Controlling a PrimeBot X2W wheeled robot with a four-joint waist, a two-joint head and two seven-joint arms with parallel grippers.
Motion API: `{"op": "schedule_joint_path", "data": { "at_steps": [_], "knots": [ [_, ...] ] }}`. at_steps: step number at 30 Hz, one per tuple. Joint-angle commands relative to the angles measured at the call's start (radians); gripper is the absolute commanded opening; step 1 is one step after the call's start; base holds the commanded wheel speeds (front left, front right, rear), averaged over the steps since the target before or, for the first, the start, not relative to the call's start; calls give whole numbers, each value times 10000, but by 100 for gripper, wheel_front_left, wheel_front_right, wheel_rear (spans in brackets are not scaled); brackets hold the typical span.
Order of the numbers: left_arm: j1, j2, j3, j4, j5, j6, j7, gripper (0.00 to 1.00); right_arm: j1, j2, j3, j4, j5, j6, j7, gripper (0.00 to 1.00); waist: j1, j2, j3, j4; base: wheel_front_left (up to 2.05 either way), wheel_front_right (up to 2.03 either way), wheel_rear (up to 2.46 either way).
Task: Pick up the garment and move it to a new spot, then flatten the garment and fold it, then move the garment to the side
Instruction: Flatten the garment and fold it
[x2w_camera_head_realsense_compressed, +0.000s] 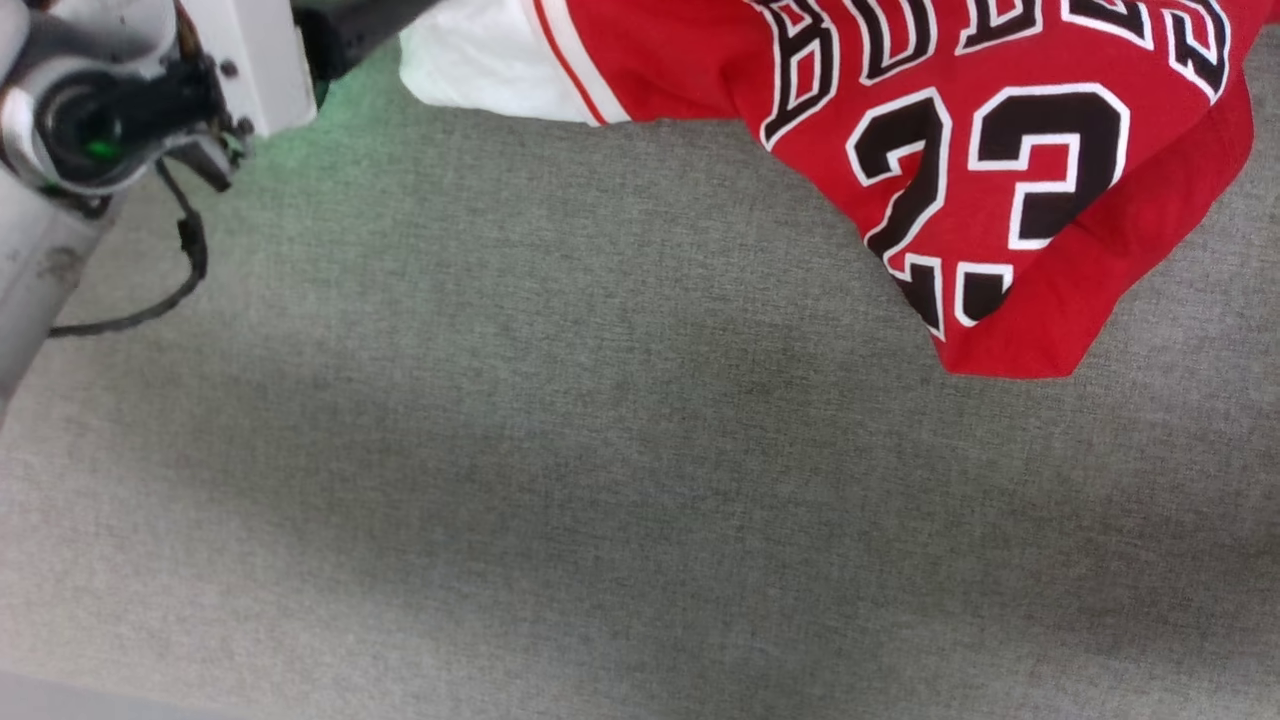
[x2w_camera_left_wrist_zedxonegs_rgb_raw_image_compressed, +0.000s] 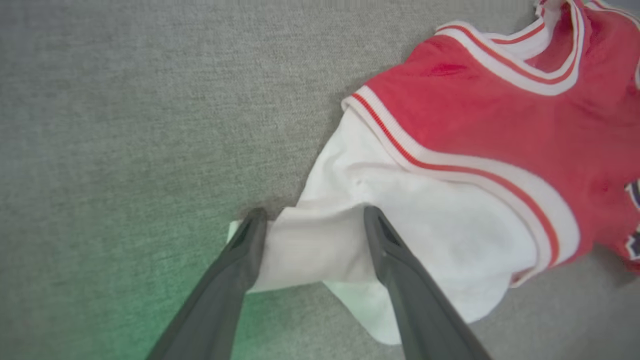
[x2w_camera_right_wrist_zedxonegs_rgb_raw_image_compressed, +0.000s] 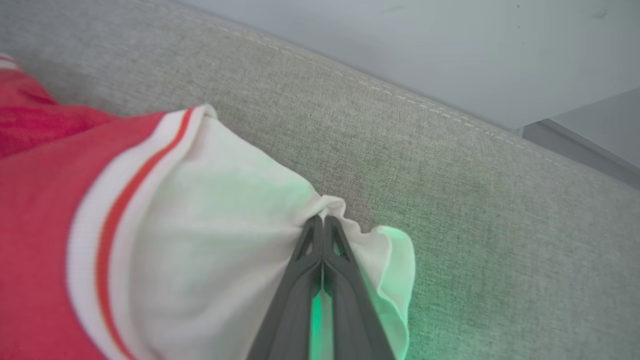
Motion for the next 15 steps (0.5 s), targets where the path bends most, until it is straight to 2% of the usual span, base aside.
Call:
{"op": "schedule_joint_path", "data": {
  "at_steps": [1, 2, 3, 4, 6, 7, 12, 15],
  "knots": [
    [44, -137, -87, 42, -149, 11, 83, 100, 431, 244, 201, 294, 135, 14, 83, 0, 0, -1, 39, -35, 0, 0, 0],
    [16, -161, -146, 75, -308, 11, 203, 100, 423, 234, 255, 302, 180, 14, 71, 0, 0, -1, 51, -43, 0, 0, 0],
    [7, -175, -206, 81, -464, 11, 317, 85, 400, 216, 296, 317, 191, 14, 60, 0, 0, -1, 58, -45, 0, 0, 0],
    [3, -186, -289, 90, -590, 11, 457, 51, 387, 201, 328, 342, 220, 14, 47, 0, 0, -1, 59, -43, 0, 0, 0],
    [-18, -171, -448, 10, -676, 11, 621, 20, 360, 156, 384, 391, 264, 14, 16, 0, 0, -1, 55, -34, 0, 0, 0],
    [1, -198, -449, -17, -828, 11, 654, 0, 342, 138, 410, 417, 296, 14, -14, 0, 0, -1, 45, -28, 0, 0, 0],
    [-70, -140, -415, -46, -872, 11, 215, 0, 200, 200, 388, 455, 443, 14, -546, 0, 0, -1, -98, -46, 0, 0, 0],
    [-165, -120, -295, 41, -676, 11, -655, 0, 66, 208, 225, 414, 515, 12, -1309, 0, 0, -1, -323, -115, 0, 0, 0]
  ]
}}
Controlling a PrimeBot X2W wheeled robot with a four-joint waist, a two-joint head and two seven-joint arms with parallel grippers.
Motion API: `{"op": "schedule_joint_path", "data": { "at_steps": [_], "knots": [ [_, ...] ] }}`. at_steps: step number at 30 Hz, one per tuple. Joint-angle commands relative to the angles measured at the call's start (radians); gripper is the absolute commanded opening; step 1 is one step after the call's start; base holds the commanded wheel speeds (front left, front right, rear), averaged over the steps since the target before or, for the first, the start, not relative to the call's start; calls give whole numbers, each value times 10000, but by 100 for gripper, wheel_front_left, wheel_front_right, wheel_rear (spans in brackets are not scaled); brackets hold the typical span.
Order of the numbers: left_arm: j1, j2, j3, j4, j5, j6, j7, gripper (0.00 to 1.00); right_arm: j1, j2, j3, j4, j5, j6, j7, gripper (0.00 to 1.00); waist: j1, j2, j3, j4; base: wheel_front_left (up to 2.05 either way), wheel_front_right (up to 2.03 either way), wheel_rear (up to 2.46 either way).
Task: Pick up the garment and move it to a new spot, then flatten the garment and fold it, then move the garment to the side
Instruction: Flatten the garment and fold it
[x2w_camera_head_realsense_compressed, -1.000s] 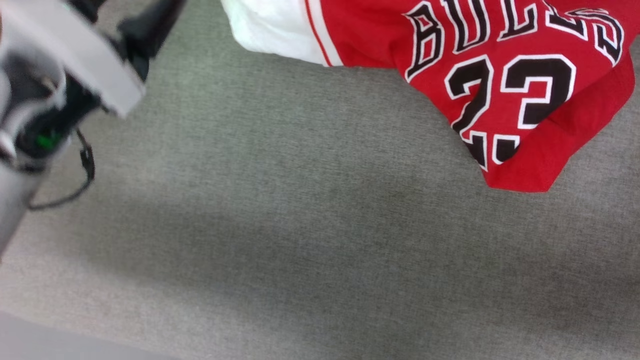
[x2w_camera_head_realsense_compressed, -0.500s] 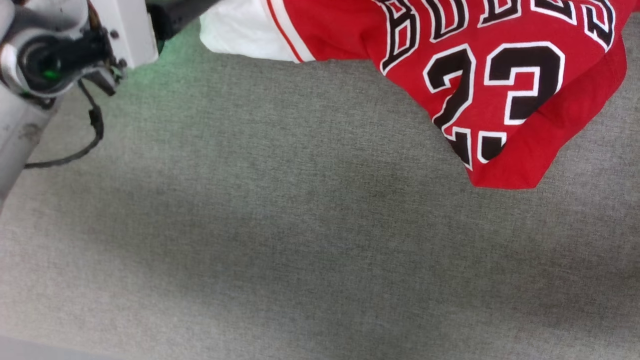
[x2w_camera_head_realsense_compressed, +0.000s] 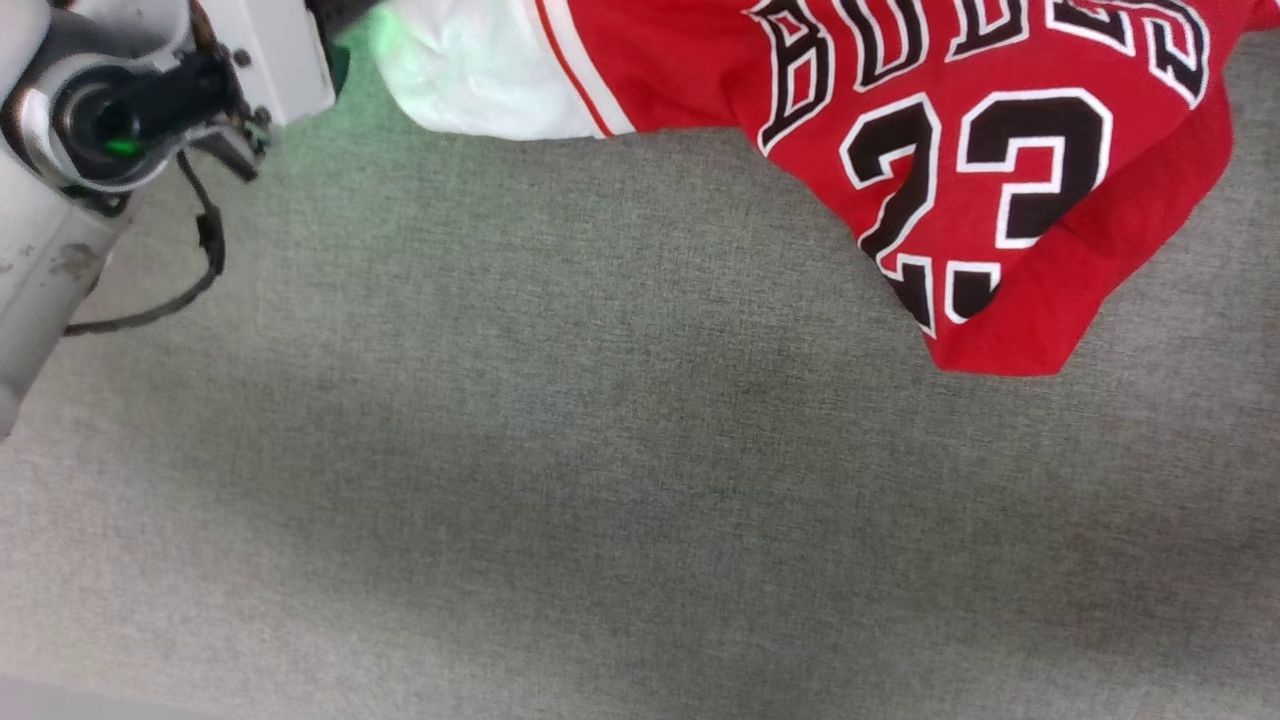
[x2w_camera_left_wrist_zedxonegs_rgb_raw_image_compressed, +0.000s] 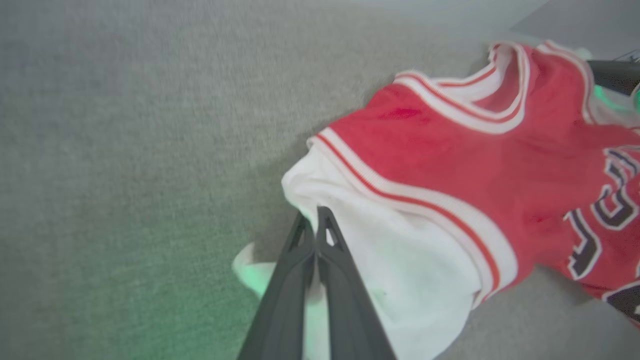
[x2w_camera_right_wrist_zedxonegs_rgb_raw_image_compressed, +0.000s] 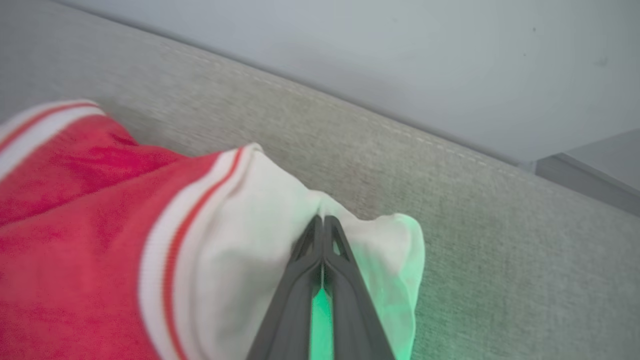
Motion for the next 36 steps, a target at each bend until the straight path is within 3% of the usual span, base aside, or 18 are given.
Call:
{"op": "schedule_joint_path", "data": {
  "at_steps": [1, 5, 11, 18, 23, 30, 36],
  "knots": [
    [-49, -24, 76, 27, 105, 11, -307, 0, 56, 80, -77, 1, 124, 9, -250, 0, 0, 0, -202, -78, 0, 0, 0],
    [-151, -155, 237, 343, 426, 11, -1951, 0, -166, 110, -615, 153, 33, 3, -1534, 0, 0, 0, -609, -188, 0, 0, 0],
    [-801, -674, 996, 1410, 207, 13, -4236, 0, -853, 225, -2018, 528, -1083, 3, -3986, 0, 0, 0, -967, -423, 0, 0, 0],
    [-2515, -1300, 2000, 2535, -13, 12, -5933, 0, -2264, 993, -4581, 962, -2710, 1, -6723, 0, 0, 0, -1182, -756, 0, 0, 0],
    [-3705, -1467, 2680, 2972, 153, 16, -6821, 0, -3395, 1332, -6107, 1268, -3634, -2, -8059, 0, 0, 0, -1361, -922, 0, 0, 0],
    [-3207, -1429, 2712, 2273, -214, 14, -6817, 0, -3563, 1466, -6043, 2493, -4055, -2, -8514, 0, 0, 0, -1587, -972, 0, 0, 0],
    [-1010, -1030, 2610, 890, -1042, 12, -6634, 0, -2213, 1365, -4502, 3023, -2940, 0, -8972, 0, 0, 0, -1831, -920, 0, 0, 0]
  ]
}}
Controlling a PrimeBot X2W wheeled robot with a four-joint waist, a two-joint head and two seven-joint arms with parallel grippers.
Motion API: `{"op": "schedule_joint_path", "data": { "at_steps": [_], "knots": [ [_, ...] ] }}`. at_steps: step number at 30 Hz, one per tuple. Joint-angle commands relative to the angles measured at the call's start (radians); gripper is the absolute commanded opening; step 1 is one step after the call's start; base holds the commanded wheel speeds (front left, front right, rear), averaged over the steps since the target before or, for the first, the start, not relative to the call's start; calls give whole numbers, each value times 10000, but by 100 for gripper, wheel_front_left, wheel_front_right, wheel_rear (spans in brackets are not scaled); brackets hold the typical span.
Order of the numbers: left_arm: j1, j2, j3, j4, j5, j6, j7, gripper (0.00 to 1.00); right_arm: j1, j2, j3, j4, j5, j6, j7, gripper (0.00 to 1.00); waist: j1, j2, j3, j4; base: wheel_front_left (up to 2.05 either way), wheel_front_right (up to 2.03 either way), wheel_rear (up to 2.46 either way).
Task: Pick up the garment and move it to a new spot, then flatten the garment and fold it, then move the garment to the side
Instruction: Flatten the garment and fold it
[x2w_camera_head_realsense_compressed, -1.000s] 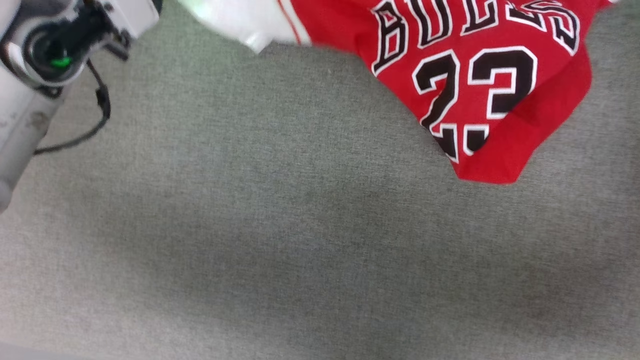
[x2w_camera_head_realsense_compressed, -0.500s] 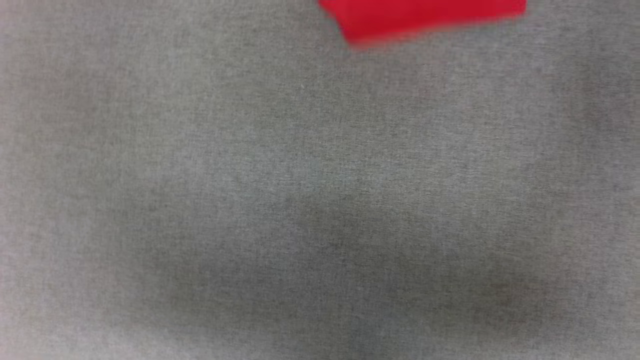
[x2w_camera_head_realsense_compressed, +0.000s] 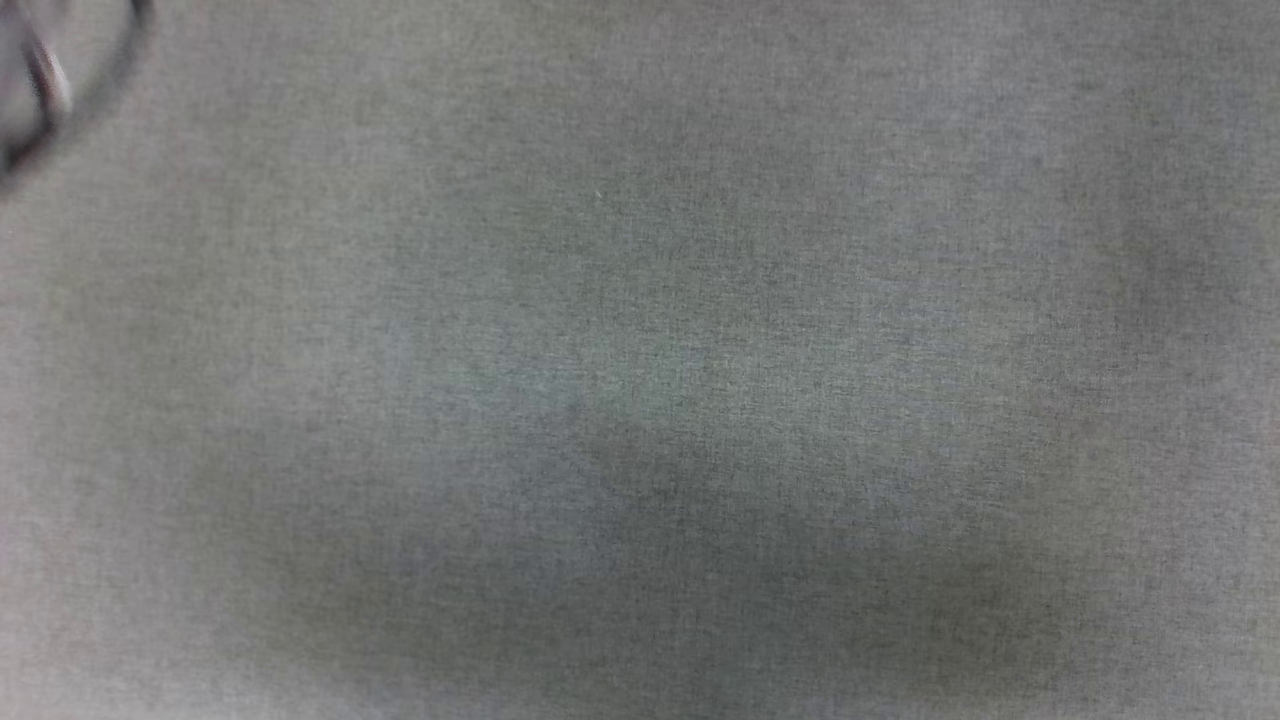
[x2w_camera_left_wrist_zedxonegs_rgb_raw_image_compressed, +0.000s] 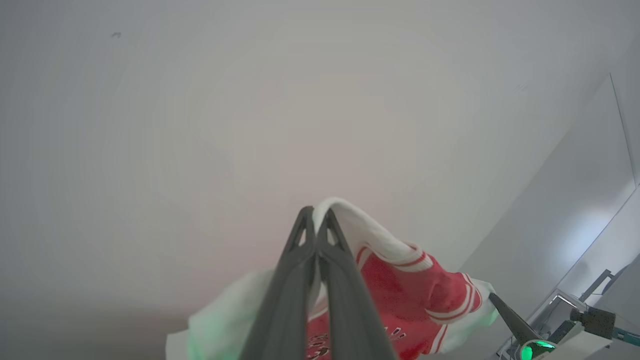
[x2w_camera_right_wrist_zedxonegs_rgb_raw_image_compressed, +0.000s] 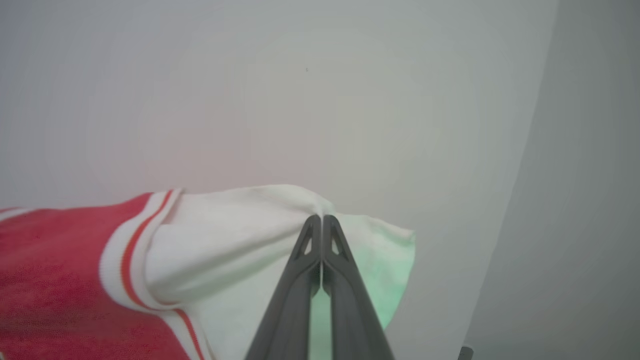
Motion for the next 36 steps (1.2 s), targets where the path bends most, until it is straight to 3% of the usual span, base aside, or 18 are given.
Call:
{"op": "schedule_joint_path", "data": {
  "at_steps": [1, 5, 9, 15, 20, 25, 36],
  "knots": [
    [638, 160, -5, -347, -174, 14, -5, 0, 528, -62, 401, -102, 405, -14, -65, 0, 0, -1, -96, 12, 0, 0, 0],
    [2796, 556, -3, -2007, -649, 13, 60, 0, 2441, -442, 1810, -1154, 1991, -14, 129, 0, 0, -1, -358, 51, 0, 0, 0],
    [4950, 937, 181, -3512, -728, 13, -95, 0, 4938, -1247, 2834, -3329, 3813, -12, 1096, 0, 0, -1, -657, 37, 0, 0, 0],
    [7807, 1567, 259, -5191, -533, 13, -230, 0, 8972, -2329, 2302, -7105, 5647, -12, 3360, 0, 0, -1, -1174, -3, 0, 0, 0],
    [9559, 1972, 131, -5831, -248, 13, -275, 0, 12056, -2165, 1291, -9839, 6156, -12, 5481, 0, 0, -1, -1632, -54, 0, 0, 0],
    [10898, 2251, 127, -6271, -32, 13, -333, 0, 14551, -1596, 329, -11930, 6425, -12, 7300, 0, 0, -1, -2087, -114, 0, 0, 0],
    [13767, 2963, 808, -7368, 144, 13, -374, 0, 17268, -586, -829, -13791, 6918, -11, 9184, 0, 0, -1, -2596, -326, 0, 0, 0]
  ]
}}
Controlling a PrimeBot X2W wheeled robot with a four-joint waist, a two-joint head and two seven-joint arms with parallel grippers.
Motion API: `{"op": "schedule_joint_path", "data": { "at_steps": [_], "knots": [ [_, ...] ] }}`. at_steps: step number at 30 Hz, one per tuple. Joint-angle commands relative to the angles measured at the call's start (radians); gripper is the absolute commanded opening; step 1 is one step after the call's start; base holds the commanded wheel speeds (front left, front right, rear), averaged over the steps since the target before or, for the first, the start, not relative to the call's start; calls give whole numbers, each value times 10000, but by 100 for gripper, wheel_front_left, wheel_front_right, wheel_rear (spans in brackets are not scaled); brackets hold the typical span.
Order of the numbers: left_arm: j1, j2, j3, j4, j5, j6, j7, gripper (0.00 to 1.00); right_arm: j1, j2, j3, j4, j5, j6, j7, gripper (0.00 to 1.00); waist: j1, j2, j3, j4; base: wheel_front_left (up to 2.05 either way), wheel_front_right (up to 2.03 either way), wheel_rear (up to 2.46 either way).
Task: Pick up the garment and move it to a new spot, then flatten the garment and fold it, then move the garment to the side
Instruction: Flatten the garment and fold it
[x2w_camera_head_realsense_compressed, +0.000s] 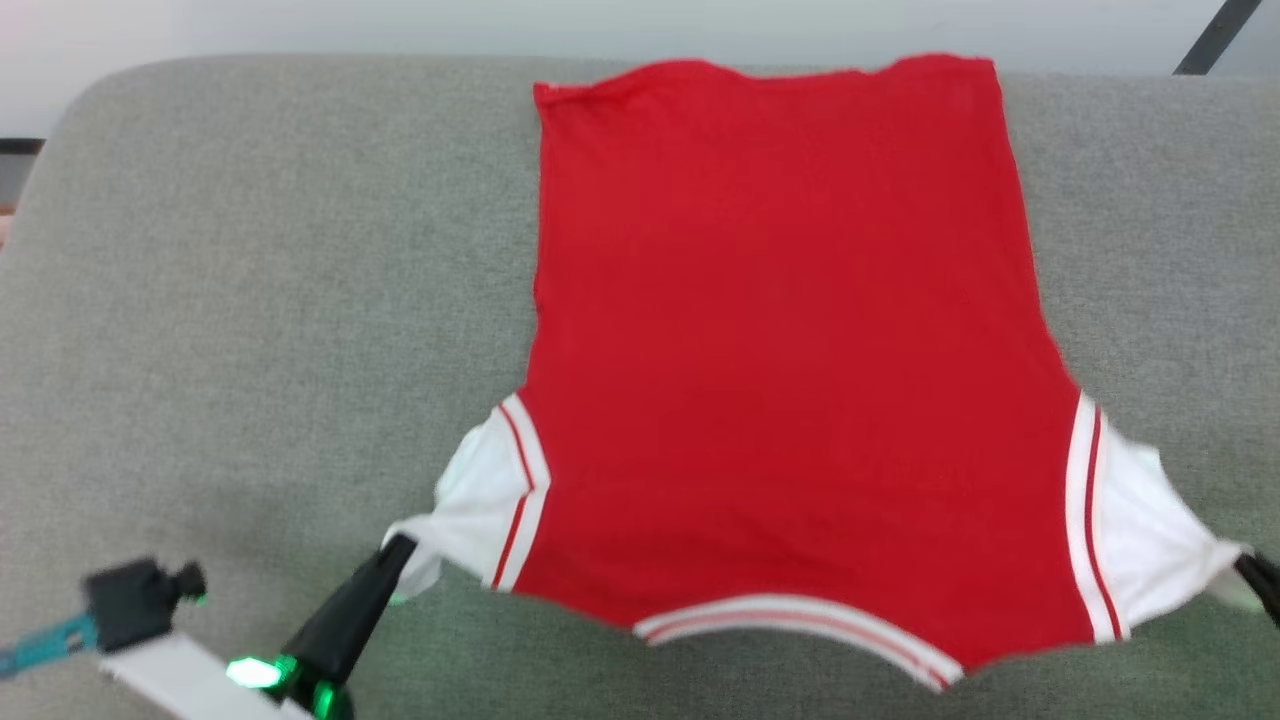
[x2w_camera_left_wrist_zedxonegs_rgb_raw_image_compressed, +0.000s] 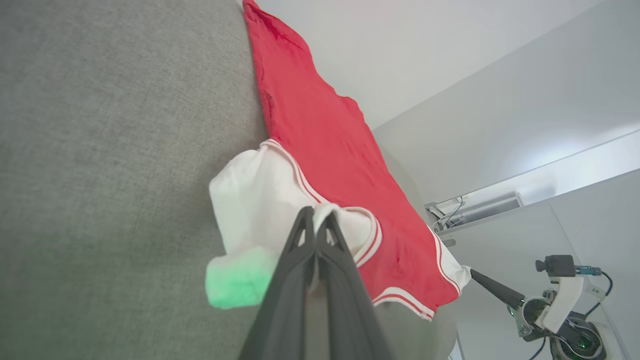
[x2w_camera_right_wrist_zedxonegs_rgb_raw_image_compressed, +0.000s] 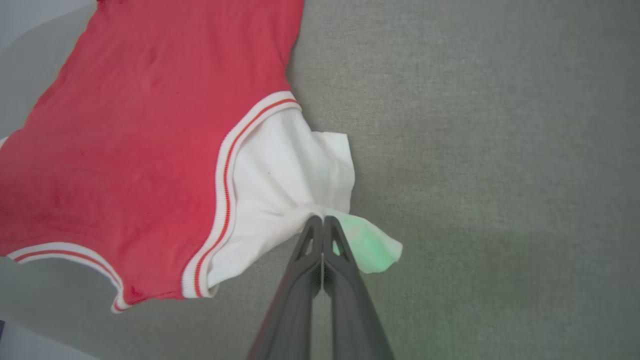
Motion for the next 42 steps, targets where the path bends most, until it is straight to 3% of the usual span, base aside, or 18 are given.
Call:
{"op": "schedule_joint_path", "data": {
  "at_steps": [1, 7, 11, 20, 34, 35, 37, 38, 42],
  "knots": [
    [215, 59, 114, -53, 61, 11, -40, 0, 144, 44, -103, -78, 73, -7, 46, 0, 0, 0, -47, -28, 0, 0, 0],
    [1536, 407, 593, -554, 375, 11, -42, 0, 1115, 346, -582, -775, 361, -7, 530, 0, 0, 0, 6, 53, 0, 0, 0],
    [1619, 290, 377, -348, 615, 11, -7, 0, 1154, 287, -284, -692, 212, -7, 672, 0, 0, 0, 72, 30, 0, 0, 0],
    [716, -557, -537, 1127, 1305, 11, 416, 0, 432, -218, 1285, 917, -130, -7, 729, 0, 0, 0, 176, -2, 0, 0, 0],
    [-181, -1580, -1355, 3339, 1765, 14, 347, 0, -100, -878, 3043, 3367, -838, -11, -844, 0, 0, 0, 317, 113, 0, 0, 0],
    [-212, -1594, -1379, 3371, 1748, 14, 333, 0, -200, -928, 3046, 3360, -881, -13, -1009, 7, 0, 0, 311, 103, 0, 0, 0],
    [-257, -1605, -1419, 3429, 1714, 14, 290, 0, -340, -1051, 3099, 3304, -905, -15, -1225, 49, 0, 0, 283, 67, 0, 0, 0],
    [-268, -1596, -1441, 3437, 1714, 14, 286, 0, -366, -1062, 3064, 3221, -900, -15, -1311, 100, 0, 0, 272, 49, 0, 0, 0],
    [-240, -1517, -1480, 3365, 1698, 14, 190, 0, -378, -1270, 2747, 2351, -692, -10, -1324, 100, 0, 0, 242, -25, 0, 0, 0]
  ]
}}
